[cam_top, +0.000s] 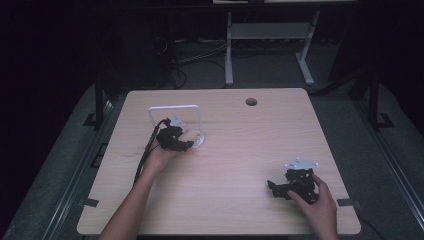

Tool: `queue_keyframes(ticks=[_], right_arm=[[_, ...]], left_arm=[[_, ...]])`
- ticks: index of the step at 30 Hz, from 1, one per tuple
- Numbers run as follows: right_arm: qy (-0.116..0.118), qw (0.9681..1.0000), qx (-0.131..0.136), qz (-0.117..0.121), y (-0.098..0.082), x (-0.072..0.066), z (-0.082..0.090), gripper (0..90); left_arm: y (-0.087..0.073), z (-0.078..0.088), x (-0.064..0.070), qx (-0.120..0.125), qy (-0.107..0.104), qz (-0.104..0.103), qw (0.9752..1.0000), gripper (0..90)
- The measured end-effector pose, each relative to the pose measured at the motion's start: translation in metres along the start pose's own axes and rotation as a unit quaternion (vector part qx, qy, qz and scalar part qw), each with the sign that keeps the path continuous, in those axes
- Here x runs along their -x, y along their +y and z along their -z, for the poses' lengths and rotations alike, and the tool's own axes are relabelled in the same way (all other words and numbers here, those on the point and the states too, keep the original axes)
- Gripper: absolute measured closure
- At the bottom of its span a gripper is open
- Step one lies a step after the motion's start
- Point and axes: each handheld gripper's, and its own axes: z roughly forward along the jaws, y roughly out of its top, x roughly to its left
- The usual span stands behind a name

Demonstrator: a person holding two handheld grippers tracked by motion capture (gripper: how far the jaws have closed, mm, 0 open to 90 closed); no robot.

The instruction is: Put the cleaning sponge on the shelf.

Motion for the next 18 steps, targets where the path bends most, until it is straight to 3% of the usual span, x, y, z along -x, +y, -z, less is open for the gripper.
queue_keyframes(ticks=[8, 18], right_arm=[[0.0, 1.0, 0.0, 0.0, 0.0, 0.0, 0.0, 0.0], [0.0, 1.0, 0.0, 0.0, 0.0, 0.0, 0.0, 0.0]], left_arm=[[-0.0005, -0.0021, -0.0016, 0.001, 0.001, 0.001, 1.0, 40.0], [0.0001, 0.0027, -0.0032, 0.013, 0.003, 0.01, 0.9999, 32.7]])
